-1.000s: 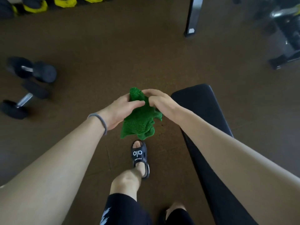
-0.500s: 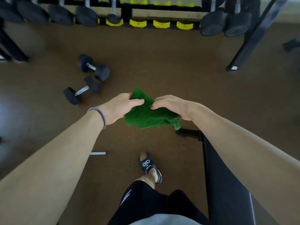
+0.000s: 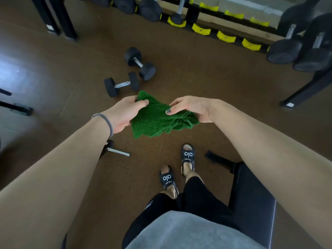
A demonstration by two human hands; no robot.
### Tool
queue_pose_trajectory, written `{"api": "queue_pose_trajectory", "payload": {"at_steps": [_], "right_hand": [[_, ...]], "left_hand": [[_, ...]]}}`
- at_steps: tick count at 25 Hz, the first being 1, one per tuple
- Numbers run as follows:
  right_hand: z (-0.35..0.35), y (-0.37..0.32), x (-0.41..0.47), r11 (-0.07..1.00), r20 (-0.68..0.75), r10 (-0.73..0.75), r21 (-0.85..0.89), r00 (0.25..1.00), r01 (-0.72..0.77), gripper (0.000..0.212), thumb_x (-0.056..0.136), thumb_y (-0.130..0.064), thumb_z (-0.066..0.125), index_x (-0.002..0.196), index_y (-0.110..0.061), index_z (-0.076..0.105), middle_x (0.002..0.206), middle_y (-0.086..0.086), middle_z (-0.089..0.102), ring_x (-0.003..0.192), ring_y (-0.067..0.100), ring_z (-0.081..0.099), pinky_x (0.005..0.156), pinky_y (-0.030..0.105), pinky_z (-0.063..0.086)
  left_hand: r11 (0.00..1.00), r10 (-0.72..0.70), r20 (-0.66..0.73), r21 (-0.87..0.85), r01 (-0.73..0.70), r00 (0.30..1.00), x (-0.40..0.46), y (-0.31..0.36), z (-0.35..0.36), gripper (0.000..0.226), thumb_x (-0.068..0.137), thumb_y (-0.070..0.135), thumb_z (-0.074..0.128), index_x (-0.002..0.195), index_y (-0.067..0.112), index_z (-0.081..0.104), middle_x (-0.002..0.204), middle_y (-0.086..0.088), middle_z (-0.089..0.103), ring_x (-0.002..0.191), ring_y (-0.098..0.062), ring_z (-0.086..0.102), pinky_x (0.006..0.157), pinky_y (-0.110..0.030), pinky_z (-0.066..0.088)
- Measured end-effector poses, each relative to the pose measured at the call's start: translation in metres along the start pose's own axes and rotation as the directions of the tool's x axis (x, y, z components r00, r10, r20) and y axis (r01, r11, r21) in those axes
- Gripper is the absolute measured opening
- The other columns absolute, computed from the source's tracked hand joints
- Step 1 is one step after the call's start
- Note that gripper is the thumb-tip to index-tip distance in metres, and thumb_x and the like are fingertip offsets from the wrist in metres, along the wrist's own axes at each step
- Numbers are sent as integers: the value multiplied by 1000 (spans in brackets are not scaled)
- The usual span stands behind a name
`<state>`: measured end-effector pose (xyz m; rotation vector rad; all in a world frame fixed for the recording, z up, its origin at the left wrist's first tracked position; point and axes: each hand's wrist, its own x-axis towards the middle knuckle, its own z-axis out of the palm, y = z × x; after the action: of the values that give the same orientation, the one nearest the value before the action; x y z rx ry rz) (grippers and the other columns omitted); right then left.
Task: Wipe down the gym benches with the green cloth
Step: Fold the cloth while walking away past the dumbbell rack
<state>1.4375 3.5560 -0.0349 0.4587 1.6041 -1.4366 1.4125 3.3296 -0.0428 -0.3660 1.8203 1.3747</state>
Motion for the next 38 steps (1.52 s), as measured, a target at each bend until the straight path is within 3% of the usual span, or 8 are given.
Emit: {"api": "queue_pose_trajectory", "payload": {"at_steps": [7, 13, 17, 20, 24, 28, 34, 38], "right_hand": [[10, -62, 39, 977, -7, -110, 182, 994, 110, 9, 92, -9, 71, 95, -15, 65, 83, 3, 77, 76, 19, 75, 72, 31, 62], [-2, -121, 84, 975, 86, -68, 216, 994, 48, 12, 95, -3, 66, 91, -13, 62, 74, -2, 77, 70, 10, 75, 73, 24, 58], [-23, -164, 133, 965, 52, -60, 257, 997, 45, 16, 92, 6, 68, 86, -8, 63, 87, 6, 73, 87, 18, 73, 86, 29, 58], [-37, -199, 175, 975, 59, -35, 223, 998, 21, 10, 90, 6, 71, 90, -3, 68, 103, 13, 74, 100, 24, 73, 91, 35, 60], [-38, -250, 213, 996, 109, -9, 85, 994, 0, 62, 83, 4, 80, 135, -9, 48, 130, 14, 60, 113, 30, 69, 93, 44, 60], [-17, -293, 242, 977, 295, 40, -212, 955, 24, 90, 72, 4, 86, 144, -31, 45, 142, 12, 48, 121, 33, 63, 99, 45, 58], [62, -345, 283, 619, 352, -11, -733, 936, 283, 73, 67, -9, 90, 129, -25, 56, 137, 4, 35, 117, 30, 52, 104, 48, 50], [113, -388, 332, 417, 394, -121, -813, 911, 407, 42, 77, -14, 83, 115, -21, 66, 122, 4, 61, 109, 26, 60, 85, 37, 51]], "left_hand": [[989, -11, -154, -150, -12, 988, 14, 28, -50, 26, 108, 30, 51, 126, 18, 65, 122, -4, 72, 110, -22, 70, 97, -45, 57], [970, -77, -328, -242, -5, 942, 44, 60, -91, 32, 102, 26, 63, 131, 15, 56, 128, -8, 66, 111, -26, 69, 99, -49, 57], [956, -70, -304, -291, -23, 950, 66, 90, -114, 75, 91, 1, 70, 153, 27, 37, 134, -4, 57, 115, -27, 66, 99, -48, 56], [985, -45, -313, -175, -11, 949, 80, 117, -130, 84, 84, -5, 73, 147, 39, 40, 127, 0, 53, 106, -22, 64, 86, -36, 58], [997, -79, -410, -46, 65, 909, 94, 136, -159, 74, 67, 0, 79, 128, 37, 62, 133, -9, 56, 115, -31, 62, 98, -50, 58], [987, -157, -490, -90, 130, 857, 102, 146, -193, 62, 72, -13, 72, 125, 19, 66, 123, -11, 62, 110, -30, 64, 94, -49, 60], [978, -200, -572, -162, 130, 796, 108, 141, -266, 59, 73, -10, 71, 126, 17, 67, 123, -7, 60, 112, -26, 61, 95, -43, 60], [973, -228, -606, -180, 148, 763, 116, 128, -333, 54, 77, -1, 74, 126, 20, 64, 120, -3, 56, 105, -21, 58, 87, -36, 57]]}}
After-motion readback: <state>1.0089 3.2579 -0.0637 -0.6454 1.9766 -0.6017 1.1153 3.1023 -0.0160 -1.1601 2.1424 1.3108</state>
